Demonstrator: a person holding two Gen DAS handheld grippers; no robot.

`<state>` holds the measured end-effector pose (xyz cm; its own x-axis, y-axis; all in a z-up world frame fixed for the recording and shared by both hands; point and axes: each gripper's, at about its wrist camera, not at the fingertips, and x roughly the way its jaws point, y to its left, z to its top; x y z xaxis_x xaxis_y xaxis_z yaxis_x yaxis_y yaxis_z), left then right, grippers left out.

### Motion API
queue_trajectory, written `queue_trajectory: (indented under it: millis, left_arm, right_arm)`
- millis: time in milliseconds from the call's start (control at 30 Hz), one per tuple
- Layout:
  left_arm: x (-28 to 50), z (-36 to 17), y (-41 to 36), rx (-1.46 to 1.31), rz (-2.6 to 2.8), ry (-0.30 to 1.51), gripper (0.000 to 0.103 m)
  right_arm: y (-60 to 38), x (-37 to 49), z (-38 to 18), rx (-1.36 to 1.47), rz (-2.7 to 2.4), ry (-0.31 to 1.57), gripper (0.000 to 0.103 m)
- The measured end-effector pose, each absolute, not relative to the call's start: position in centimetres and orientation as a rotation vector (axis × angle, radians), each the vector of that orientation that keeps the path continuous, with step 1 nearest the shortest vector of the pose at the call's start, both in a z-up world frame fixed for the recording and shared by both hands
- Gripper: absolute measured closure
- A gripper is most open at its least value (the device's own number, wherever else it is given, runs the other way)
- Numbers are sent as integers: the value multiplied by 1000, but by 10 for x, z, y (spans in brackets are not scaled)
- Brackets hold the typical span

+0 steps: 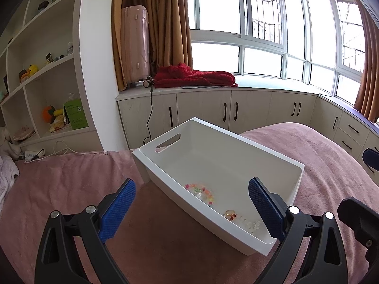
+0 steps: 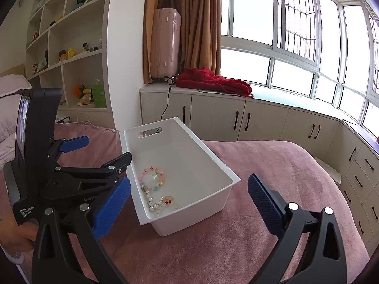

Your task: Organize jewelry

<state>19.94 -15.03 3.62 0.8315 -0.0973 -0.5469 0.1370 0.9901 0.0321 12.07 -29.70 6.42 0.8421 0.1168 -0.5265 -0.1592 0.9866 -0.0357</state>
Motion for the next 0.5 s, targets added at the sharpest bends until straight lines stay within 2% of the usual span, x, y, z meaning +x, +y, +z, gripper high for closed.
queue_trajectory:
  millis: [500]
  left_arm:
    - [201, 34, -150, 54, -145, 582, 4]
  right_arm:
    - [-295, 124, 61, -88, 155, 570, 5]
